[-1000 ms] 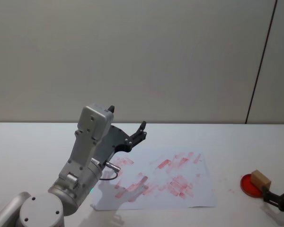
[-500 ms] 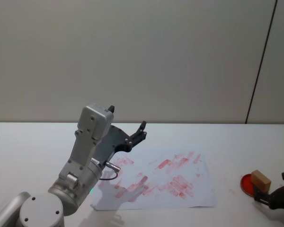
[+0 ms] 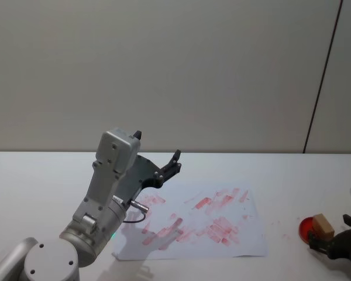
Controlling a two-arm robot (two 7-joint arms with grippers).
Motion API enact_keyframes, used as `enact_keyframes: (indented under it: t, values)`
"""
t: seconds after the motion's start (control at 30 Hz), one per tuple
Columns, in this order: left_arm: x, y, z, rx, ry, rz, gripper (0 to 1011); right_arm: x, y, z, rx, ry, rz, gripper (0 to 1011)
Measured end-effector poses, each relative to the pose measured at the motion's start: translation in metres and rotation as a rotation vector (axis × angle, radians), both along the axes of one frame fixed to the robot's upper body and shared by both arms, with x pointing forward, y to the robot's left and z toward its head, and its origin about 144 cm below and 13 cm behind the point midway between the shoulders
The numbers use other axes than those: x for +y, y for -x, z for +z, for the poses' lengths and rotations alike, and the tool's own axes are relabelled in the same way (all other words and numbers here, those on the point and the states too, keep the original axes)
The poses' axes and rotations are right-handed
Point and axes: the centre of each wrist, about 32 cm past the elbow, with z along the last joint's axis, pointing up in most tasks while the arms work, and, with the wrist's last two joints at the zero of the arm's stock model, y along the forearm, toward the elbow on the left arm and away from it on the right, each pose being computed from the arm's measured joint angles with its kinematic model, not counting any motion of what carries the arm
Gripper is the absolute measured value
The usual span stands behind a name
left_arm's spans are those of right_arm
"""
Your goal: Use the one hand to pick up the stamp and affix it onto the A4 paper.
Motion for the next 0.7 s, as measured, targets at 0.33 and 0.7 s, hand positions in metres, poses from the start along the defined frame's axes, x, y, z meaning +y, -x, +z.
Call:
enact_keyframes:
  t: [0.33, 0.7]
  values:
    - [0.0, 0.0, 0.0, 0.0, 0.0, 0.0, 1003, 0.0037, -0.0025, -0.0015, 0.004, 0.003, 0.013, 1001]
    - [0.0, 0.0, 0.0, 0.0, 0.0, 0.0, 1002, 0.0059, -0.0027, -0.0025, 0.008, 0.003, 0.02, 1001]
